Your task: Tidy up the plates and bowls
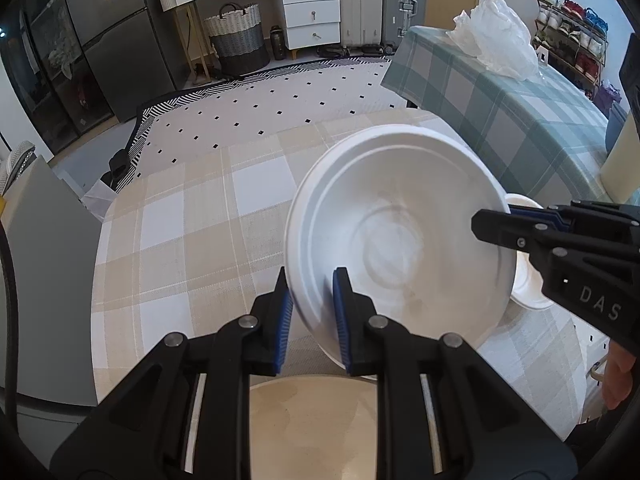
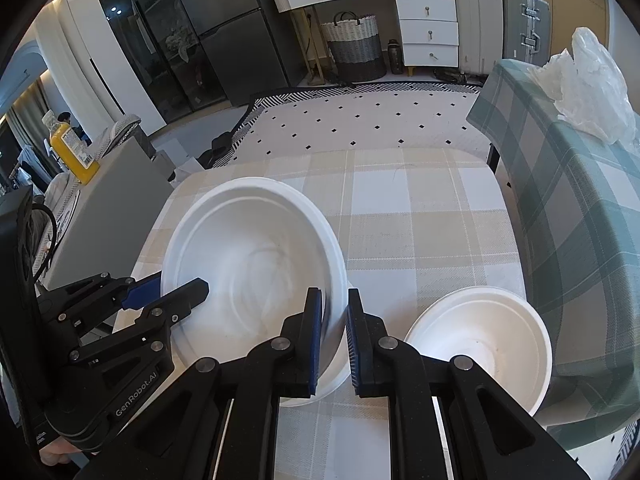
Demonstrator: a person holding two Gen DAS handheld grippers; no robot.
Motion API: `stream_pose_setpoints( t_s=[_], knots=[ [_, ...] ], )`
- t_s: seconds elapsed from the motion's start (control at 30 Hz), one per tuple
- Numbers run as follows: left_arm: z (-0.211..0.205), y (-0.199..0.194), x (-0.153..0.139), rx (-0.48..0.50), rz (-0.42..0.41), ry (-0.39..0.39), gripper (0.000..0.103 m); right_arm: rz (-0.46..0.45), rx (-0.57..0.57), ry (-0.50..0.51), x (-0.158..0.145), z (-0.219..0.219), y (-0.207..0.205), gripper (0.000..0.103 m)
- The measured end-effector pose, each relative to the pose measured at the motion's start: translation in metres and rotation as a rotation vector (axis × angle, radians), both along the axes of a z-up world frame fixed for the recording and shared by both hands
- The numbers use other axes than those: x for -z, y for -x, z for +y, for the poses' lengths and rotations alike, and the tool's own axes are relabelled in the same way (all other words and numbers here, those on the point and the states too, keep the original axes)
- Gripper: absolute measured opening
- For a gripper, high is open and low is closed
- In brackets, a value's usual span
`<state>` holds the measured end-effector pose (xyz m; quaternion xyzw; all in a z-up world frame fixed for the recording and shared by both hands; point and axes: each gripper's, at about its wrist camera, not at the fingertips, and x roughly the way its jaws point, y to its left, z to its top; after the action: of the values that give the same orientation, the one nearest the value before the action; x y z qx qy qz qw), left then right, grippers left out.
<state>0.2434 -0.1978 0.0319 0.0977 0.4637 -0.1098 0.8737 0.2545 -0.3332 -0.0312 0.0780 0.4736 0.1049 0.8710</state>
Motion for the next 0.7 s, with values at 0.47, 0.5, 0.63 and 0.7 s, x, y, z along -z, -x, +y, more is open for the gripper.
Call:
stream_pose_setpoints(
  t_s=[0.47, 0.5, 0.63, 0.7],
  knots=[
    [-0.002, -0.009, 0.036, 0.001, 0.057, -0.029, 0.018, 0.065, -0.014, 0.013, 0.030, 0.002, -0.013, 0.012],
    [-0.003, -0.010, 0.038, 0.002, 0.060, -0.034, 0.018, 0.071, -0.014, 0.016, 0.032, 0.002, -0.014, 0.012],
    [-0.004, -0.012, 0.044, 0.010, 0.067, -0.053, 0.018, 0.088, -0.015, 0.025, 0.039, 0.003, -0.016, 0.012],
    [-0.004, -0.013, 0.048, 0.011, 0.073, -0.058, 0.018, 0.091, -0.016, 0.043, 0.041, 0.005, -0.017, 0.012]
  ],
)
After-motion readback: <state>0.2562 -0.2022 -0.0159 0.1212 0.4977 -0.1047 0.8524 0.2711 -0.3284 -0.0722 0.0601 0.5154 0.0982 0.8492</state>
